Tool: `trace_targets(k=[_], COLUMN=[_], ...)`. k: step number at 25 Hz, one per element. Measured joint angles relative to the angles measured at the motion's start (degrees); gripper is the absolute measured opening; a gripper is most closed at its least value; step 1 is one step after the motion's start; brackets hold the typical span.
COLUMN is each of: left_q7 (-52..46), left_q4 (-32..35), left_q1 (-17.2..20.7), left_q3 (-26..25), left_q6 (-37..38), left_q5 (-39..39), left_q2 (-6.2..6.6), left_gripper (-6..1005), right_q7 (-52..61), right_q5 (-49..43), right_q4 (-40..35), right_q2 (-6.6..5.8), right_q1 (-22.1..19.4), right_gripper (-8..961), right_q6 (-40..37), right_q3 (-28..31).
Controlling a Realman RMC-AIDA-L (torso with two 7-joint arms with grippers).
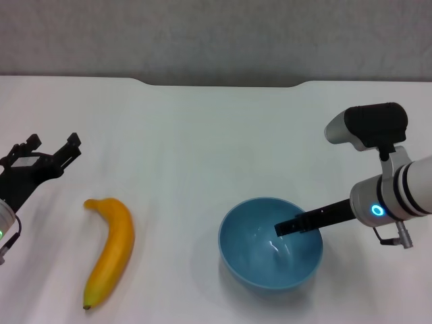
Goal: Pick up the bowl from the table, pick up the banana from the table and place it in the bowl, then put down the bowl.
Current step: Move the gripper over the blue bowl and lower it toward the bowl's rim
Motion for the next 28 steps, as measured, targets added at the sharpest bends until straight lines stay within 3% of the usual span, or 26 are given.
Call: trace_targets(k=[10,15,19,26,28], left_q7=[0.0,0.0,0.0,0.0,0.0], left_q4=[0.06,-0.01,-0.01,-0.01,-0.01], left_q1=[-0.31,-0.09,-0.06,0.03,0.04], left_q3=[-0.08,0.19,0.32,0.8,0.8], left_q6=[0.19,0.27,0.28,0.28,0.28], left_q5=[-0.13,0.01,0.21,0.32,0.34], left_q2=[0.0,0.01,0.02,0.08,0.09], left_gripper=[870,869,869,867,867], right_q7=[-0.08,-1.79,-4.13,-4.16,-4.16], right_q5=[0.05,0.2,1.4,1.65,1.65], right_q4=[-1.78,-1.2,-0.99,-1.25,-1.16], right_q2=[0.15,0.2,0.26,0.25,0.27], right_q1=[0.19,0.2,0.19,-0.05,-0.25], right_gripper=[861,657,572,424,336], right_q6=[-2.46,-5.16,-7.85,-8.79,-8.87], right_q3=[-1.99,-5.02,-8.23,-8.63,-8.64])
